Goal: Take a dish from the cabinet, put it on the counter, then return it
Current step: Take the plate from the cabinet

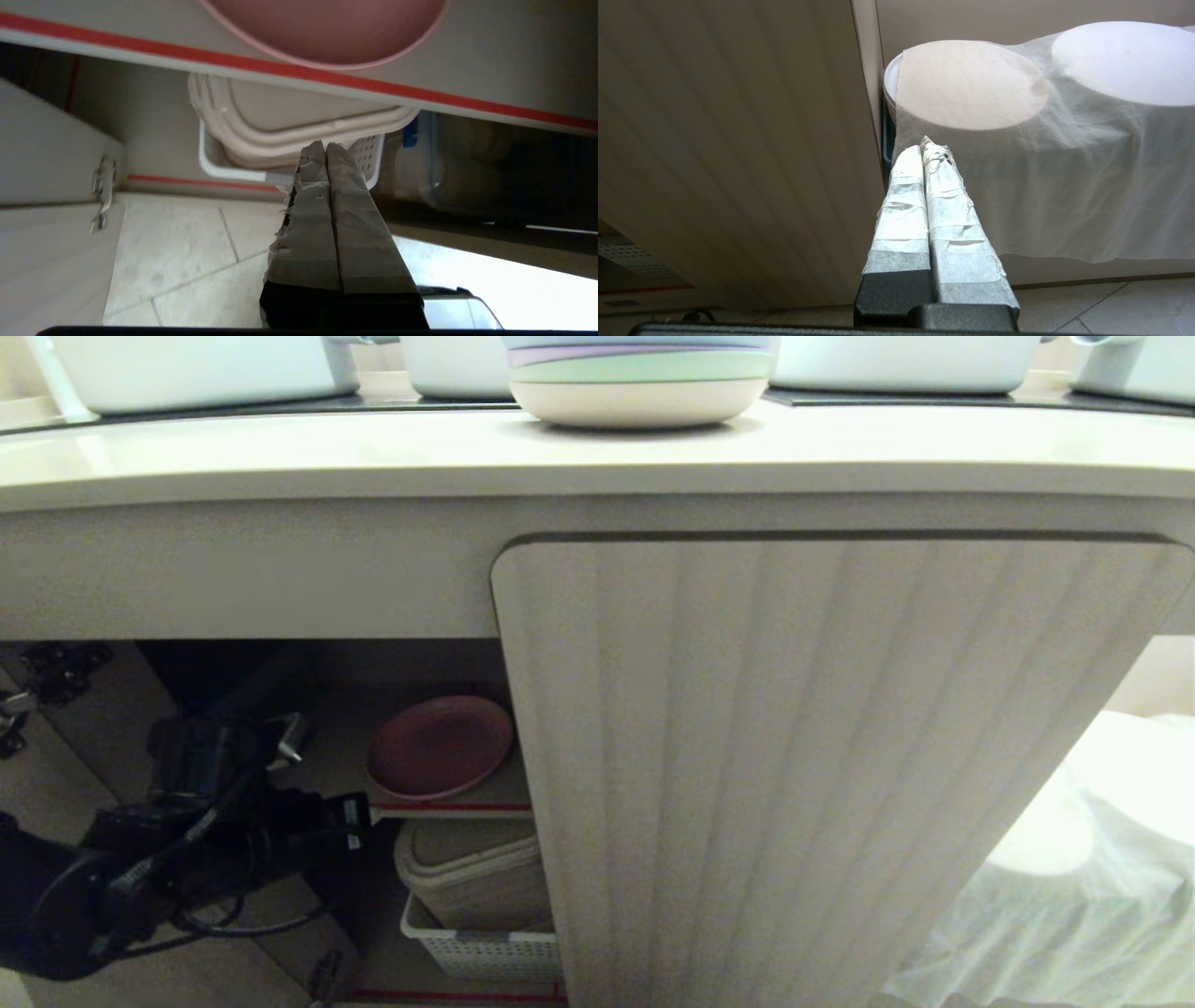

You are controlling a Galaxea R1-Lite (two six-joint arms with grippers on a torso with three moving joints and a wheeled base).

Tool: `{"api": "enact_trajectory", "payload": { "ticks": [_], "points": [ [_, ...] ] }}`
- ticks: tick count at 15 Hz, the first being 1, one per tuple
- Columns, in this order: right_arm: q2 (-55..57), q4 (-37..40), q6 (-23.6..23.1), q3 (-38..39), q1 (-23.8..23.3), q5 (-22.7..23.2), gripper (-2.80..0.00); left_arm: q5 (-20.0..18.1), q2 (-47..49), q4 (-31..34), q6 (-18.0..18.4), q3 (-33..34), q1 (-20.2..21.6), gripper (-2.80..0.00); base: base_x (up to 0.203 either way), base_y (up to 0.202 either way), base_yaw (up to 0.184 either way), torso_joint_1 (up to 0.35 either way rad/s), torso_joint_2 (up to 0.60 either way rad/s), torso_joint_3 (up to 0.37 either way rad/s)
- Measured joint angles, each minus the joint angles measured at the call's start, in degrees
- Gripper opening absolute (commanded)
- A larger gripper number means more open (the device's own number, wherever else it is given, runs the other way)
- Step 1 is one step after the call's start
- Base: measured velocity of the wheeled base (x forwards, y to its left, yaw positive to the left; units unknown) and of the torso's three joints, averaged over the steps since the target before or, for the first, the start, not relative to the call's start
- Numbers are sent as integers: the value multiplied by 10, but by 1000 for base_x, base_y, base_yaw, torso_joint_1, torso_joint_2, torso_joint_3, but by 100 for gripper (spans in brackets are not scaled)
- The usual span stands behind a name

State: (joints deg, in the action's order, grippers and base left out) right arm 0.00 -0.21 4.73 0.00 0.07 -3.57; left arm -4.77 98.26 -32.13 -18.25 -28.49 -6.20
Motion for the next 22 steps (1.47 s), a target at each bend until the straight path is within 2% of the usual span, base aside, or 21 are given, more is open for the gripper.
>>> {"api": "enact_trajectory", "payload": {
  "ticks": [2,11,14,18,22],
  "points": [
    [0,0,0,0,0,0,-280,-5,6,17,-1,-16,1,-280,0,0,0,0,0,0],
    [0,0,0,0,0,0,-280,-6,38,21,-9,-47,6,-280,0,0,0,0,0,0],
    [0,0,0,0,0,0,-280,-6,47,51,-10,-72,11,-280,0,0,0,0,0,0],
    [0,0,0,0,0,0,-280,-7,57,58,-12,-89,16,-280,0,0,0,0,0,0],
    [0,0,0,0,0,0,-280,-6,74,58,-30,-109,19,-280,0,0,0,0,0,0]
  ]
}}
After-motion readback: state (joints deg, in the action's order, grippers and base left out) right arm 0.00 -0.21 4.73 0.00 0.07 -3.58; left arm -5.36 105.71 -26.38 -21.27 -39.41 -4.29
